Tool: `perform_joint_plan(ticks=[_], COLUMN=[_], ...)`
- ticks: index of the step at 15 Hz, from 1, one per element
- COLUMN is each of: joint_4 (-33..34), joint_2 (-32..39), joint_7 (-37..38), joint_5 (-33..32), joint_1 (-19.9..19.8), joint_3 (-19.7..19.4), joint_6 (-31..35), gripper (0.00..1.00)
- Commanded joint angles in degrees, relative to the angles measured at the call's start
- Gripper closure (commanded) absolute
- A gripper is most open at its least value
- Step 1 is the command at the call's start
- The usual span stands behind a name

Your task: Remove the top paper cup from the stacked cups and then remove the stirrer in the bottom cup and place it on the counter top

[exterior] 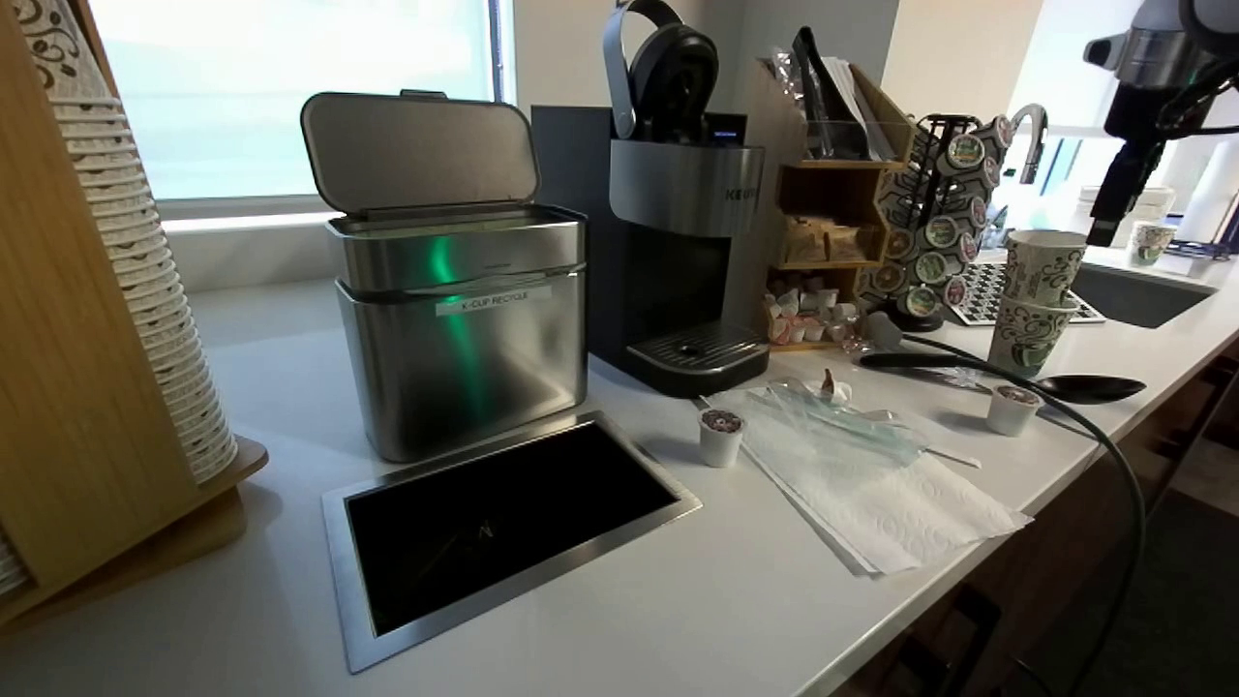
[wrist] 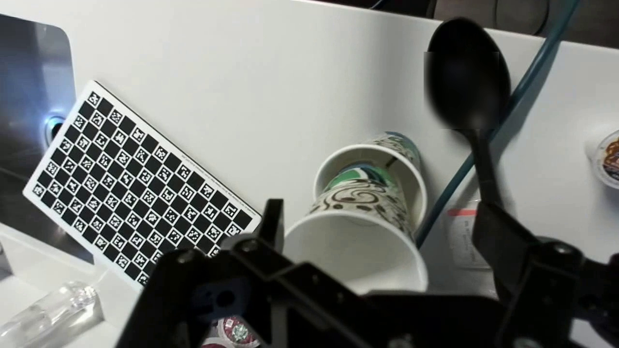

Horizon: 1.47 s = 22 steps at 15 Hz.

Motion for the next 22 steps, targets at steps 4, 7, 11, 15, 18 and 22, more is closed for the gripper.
perform_joint_plan(ticks=[4, 7, 11, 15, 18, 22], joint_4=[-0.2, 0.3, 0.6, 1.1, 2.1, 3.6], joint_2=[0.9, 2.6, 5.4, 6.9, 6.9, 7.0], joint_7=[-5.8, -10.3, -13.2, -12.3, -11.1, -10.5], joint_5=[4.5, 8.0, 10.9, 10.5, 8.5, 8.4], joint_1=[0.9, 1.6, 1.3, 0.6, 0.2, 0.0], joint_3=[0.3, 0.1, 0.3, 0.8, 1.0, 1.0], joint_6=[3.9, 5.5, 5.2, 6.1, 6.8, 5.9], gripper=[0.0, 0.0, 0.28, 0.57, 0.79, 1.0])
